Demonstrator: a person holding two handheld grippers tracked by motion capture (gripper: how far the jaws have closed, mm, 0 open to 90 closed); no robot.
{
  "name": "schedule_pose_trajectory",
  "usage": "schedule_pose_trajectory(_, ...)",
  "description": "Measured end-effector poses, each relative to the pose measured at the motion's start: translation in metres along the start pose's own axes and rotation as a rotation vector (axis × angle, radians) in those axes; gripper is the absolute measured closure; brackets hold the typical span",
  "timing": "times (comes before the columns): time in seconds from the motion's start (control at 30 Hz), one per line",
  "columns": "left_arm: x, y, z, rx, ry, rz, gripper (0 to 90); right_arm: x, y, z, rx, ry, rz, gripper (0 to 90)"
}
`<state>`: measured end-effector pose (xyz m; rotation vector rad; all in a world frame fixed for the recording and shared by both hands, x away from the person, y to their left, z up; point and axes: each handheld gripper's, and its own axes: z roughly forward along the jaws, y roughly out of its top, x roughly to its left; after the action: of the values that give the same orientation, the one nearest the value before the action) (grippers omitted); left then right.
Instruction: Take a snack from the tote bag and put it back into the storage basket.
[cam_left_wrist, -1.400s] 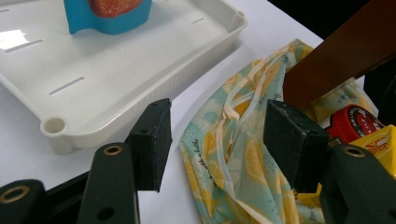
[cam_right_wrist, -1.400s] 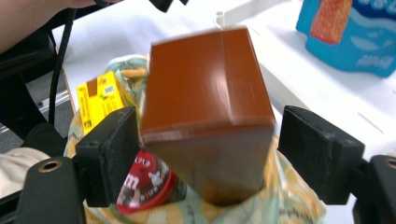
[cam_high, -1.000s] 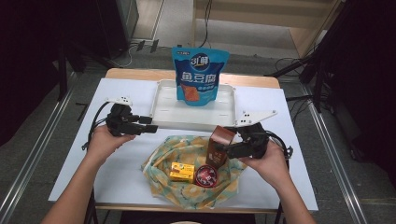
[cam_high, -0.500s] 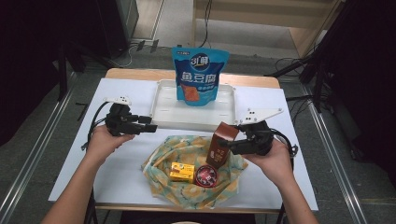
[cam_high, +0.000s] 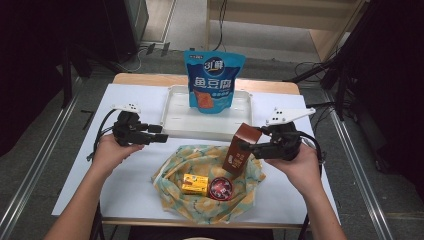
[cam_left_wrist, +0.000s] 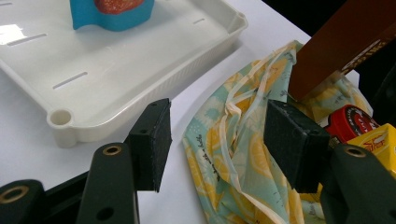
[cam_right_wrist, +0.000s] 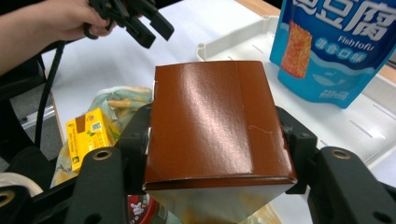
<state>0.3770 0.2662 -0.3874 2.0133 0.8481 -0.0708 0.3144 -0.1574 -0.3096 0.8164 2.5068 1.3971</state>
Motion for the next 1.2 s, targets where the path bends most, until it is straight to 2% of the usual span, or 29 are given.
schedule_pose_trajectory(0.2,-0.001,0.001,0.0,-0.001,-0.008,0.004,42.0,-0.003,0.008,-0.007,-0.01,0.006,-0.005,43.5)
schedule_pose_trajectory(0.4,-0.002,0.001,0.001,0.002,-0.016,0.01,42.0,-0.003,0.023,-0.01,0.009,0.028,-0.03,43.5)
schedule_pose_trajectory(0.57,-0.003,0.001,0.001,0.001,-0.035,0.005,42.3,-0.002,0.039,-0.013,0.001,0.048,-0.05,43.5)
schedule_pose_trajectory(0.73,-0.003,0.002,-0.001,-0.004,-0.039,0.01,42.4,-0.002,0.053,-0.013,0.002,0.04,-0.071,43.6)
schedule_pose_trajectory(0.87,-0.003,0.001,-0.001,-0.002,-0.034,0.008,42.4,-0.007,0.062,-0.01,-0.004,0.043,-0.067,43.6)
schedule_pose_trajectory(1.0,-0.002,0.0,0.001,0.02,-0.031,0.019,42.5,-0.011,0.069,-0.007,0.001,0.03,-0.069,43.6)
schedule_pose_trajectory(1.2,-0.002,0.0,0.002,0.022,-0.032,0.02,42.6,-0.019,0.077,-0.002,-0.011,0.025,-0.074,43.6)
